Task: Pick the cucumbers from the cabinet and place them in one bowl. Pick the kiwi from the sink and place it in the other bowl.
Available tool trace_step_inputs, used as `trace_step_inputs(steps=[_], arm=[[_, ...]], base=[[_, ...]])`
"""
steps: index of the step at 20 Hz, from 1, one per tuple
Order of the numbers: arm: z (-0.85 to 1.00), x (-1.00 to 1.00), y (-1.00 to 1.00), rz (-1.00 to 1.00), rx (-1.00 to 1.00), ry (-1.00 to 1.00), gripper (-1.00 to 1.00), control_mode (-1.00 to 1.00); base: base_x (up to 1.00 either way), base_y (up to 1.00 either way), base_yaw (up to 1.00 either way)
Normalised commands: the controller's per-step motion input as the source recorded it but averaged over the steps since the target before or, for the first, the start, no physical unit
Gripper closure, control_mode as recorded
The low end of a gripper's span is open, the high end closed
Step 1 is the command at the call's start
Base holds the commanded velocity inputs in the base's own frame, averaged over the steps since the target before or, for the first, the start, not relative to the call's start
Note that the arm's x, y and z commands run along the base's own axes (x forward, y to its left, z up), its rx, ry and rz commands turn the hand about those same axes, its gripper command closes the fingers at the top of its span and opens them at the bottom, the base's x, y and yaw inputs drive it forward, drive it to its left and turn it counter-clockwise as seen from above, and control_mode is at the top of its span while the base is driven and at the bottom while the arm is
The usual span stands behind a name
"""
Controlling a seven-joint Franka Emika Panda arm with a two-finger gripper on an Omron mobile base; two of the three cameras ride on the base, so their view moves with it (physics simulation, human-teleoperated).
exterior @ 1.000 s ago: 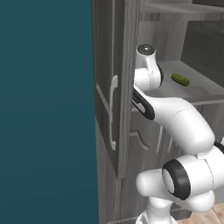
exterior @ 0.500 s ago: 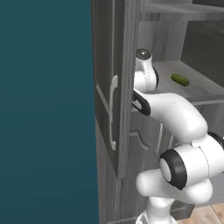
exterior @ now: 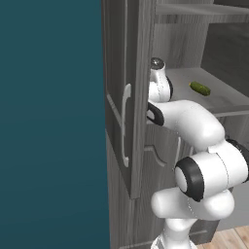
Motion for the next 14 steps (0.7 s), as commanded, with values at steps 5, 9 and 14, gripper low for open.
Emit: trace_step_inputs(steps=[5,9,14], arm=[[-0.20,0.00,0.00,-0.07,0.00,0.00,1.00,-1.00],[-0.05,0.01,0.00,-0.04,0.00,-0.01,1.00,-1.00],[0.00,0.00,-0.11,0.02,0.01,0.00,1.00,-1.00]], base=[[0.00,0.00,0.00],[0.00,0.00,0.00],[0.00,0.00,0.00]])
